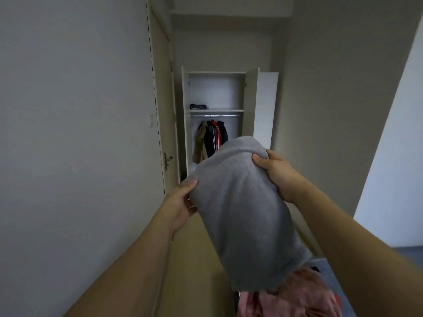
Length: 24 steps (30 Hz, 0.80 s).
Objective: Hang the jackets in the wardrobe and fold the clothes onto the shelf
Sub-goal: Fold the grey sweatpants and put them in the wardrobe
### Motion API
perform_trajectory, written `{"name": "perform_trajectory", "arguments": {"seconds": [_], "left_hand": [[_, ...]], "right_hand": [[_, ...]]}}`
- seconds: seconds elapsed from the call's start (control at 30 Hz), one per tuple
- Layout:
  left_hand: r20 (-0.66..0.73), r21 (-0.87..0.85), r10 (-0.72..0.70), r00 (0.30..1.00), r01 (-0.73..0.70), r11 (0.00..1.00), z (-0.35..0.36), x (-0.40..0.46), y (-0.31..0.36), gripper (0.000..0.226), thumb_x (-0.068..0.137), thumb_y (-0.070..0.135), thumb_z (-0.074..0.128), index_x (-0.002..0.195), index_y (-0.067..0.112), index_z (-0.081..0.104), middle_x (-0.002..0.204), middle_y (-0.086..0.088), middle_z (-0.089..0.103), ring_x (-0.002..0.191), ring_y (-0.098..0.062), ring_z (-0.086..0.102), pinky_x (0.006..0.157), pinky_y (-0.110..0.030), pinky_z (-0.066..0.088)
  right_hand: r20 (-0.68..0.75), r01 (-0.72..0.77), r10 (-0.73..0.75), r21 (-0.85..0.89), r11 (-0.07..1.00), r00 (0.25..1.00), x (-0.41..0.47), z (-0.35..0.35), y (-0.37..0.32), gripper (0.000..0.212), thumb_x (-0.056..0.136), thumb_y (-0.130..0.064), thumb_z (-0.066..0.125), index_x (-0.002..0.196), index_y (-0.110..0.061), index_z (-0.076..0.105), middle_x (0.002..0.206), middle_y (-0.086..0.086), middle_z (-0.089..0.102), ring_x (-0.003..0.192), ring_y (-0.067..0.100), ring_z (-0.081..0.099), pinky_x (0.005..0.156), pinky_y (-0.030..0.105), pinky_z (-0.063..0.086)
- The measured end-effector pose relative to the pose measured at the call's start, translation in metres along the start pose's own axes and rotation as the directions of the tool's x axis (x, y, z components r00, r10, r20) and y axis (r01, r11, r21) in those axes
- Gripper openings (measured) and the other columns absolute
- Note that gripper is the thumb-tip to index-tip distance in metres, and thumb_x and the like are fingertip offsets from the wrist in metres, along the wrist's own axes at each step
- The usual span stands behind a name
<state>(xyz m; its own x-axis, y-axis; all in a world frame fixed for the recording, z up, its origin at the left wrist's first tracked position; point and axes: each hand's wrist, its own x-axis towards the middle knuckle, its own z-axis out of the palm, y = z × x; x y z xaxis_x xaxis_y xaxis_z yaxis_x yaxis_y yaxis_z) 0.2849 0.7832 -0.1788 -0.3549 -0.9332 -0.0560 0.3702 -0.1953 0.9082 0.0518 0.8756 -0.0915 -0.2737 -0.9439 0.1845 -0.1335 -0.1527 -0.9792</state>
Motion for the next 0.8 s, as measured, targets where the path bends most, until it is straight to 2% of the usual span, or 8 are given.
{"name": "perform_trajectory", "arguments": {"seconds": [0.17, 0.23, 0.3, 0.37, 0.47, 0.6, 0.7, 0.8], "left_hand": [[-0.232, 0.078, 0.132, 0.964, -0.117, 0.99, 0.01, 0.161, 0.07, 0.017, 0.094, 0.015, 0.061, 0.111, 0.013, 0.064, 0.103, -0.003, 0.071, 0.092, -0.018, 0.067, 0.065, -0.027, 0.053], [-0.28, 0.169, 0.222, 0.934, -0.18, 0.969, 0.006, 0.23, 0.092, 0.012, 0.097, 0.016, 0.057, 0.109, 0.014, 0.059, 0.097, -0.001, 0.067, 0.085, -0.015, 0.064, 0.06, -0.025, 0.048], [-0.276, 0.213, 0.292, 0.916, -0.238, 0.948, 0.002, 0.307, 0.11, 0.014, 0.099, 0.02, 0.054, 0.111, 0.016, 0.06, 0.099, -0.001, 0.066, 0.087, -0.016, 0.063, 0.061, -0.026, 0.048], [-0.268, 0.243, 0.331, 0.905, -0.269, 0.932, 0.0, 0.365, 0.118, 0.016, 0.1, 0.022, 0.051, 0.112, 0.017, 0.06, 0.1, -0.002, 0.065, 0.087, -0.017, 0.063, 0.065, -0.029, 0.049], [-0.277, 0.282, 0.378, 0.883, -0.301, 0.911, -0.002, 0.478, 0.134, 0.009, 0.099, 0.021, 0.05, 0.095, 0.021, 0.058, 0.098, -0.006, 0.065, 0.082, -0.019, 0.061, 0.066, -0.033, 0.051], [-0.244, 0.306, 0.408, 0.88, -0.33, 0.893, 0.016, 0.617, 0.161, 0.016, 0.097, 0.019, 0.05, 0.083, 0.024, 0.054, 0.09, -0.006, 0.062, 0.083, -0.023, 0.059, 0.085, -0.046, 0.054], [-0.224, 0.324, 0.405, 0.886, -0.325, 0.889, 0.033, 0.715, 0.164, 0.019, 0.096, 0.017, 0.049, 0.079, 0.024, 0.052, 0.085, -0.006, 0.06, 0.082, -0.024, 0.058, 0.083, -0.046, 0.053], [-0.212, 0.345, 0.433, 0.876, -0.348, 0.872, 0.046, 0.815, 0.158, 0.023, 0.094, 0.014, 0.048, 0.073, 0.02, 0.052, 0.078, -0.005, 0.057, 0.076, -0.023, 0.056, 0.072, -0.038, 0.051]], "right_hand": [[-0.049, 0.027, -0.034, -0.135, 0.991, 0.998, 0.157, 0.019, 0.0, 0.02, 0.098, -0.036, 0.051, 0.117, -0.03, 0.048, 0.107, -0.009, 0.059, 0.094, 0.014, 0.06, 0.069, 0.025, 0.046], [-0.099, 0.046, -0.066, -0.19, 0.981, 0.993, 0.22, 0.028, 0.015, 0.022, 0.1, -0.035, 0.048, 0.121, -0.028, 0.045, 0.106, -0.009, 0.055, 0.094, 0.013, 0.055, 0.077, 0.027, 0.045], [-0.17, 0.066, -0.097, -0.184, 0.981, 0.981, 0.29, 0.037, 0.034, 0.027, 0.101, -0.033, 0.046, 0.126, -0.025, 0.043, 0.111, -0.006, 0.051, 0.098, 0.016, 0.051, 0.086, 0.032, 0.041], [-0.221, 0.053, -0.085, -0.146, 0.988, 0.972, 0.341, 0.047, 0.05, 0.023, 0.101, -0.032, 0.045, 0.123, -0.024, 0.044, 0.114, -0.004, 0.05, 0.099, 0.017, 0.049, 0.086, 0.035, 0.039], [-0.282, 0.052, -0.087, -0.127, 0.991, 0.955, 0.44, 0.056, 0.066, 0.02, 0.101, -0.031, 0.045, 0.12, -0.025, 0.043, 0.109, -0.006, 0.05, 0.099, 0.017, 0.048, 0.087, 0.034, 0.039], [-0.361, 0.07, -0.097, -0.087, 0.994, 0.928, 0.562, 0.052, 0.069, 0.012, 0.101, -0.029, 0.046, 0.112, -0.029, 0.042, 0.093, -0.018, 0.048, 0.084, 0.004, 0.048, 0.083, 0.031, 0.038], [-0.391, 0.059, -0.077, -0.059, 0.997, 0.917, 0.648, 0.039, 0.083, 0.02, 0.101, -0.031, 0.046, 0.121, -0.026, 0.044, 0.094, -0.017, 0.05, 0.084, 0.002, 0.048, 0.081, 0.031, 0.037], [-0.405, 0.038, -0.007, 0.068, 0.997, 0.914, 0.74, 0.019, 0.107, 0.027, 0.1, -0.03, 0.048, 0.126, -0.023, 0.046, 0.098, -0.01, 0.054, 0.086, 0.009, 0.052, 0.08, 0.032, 0.04]]}}
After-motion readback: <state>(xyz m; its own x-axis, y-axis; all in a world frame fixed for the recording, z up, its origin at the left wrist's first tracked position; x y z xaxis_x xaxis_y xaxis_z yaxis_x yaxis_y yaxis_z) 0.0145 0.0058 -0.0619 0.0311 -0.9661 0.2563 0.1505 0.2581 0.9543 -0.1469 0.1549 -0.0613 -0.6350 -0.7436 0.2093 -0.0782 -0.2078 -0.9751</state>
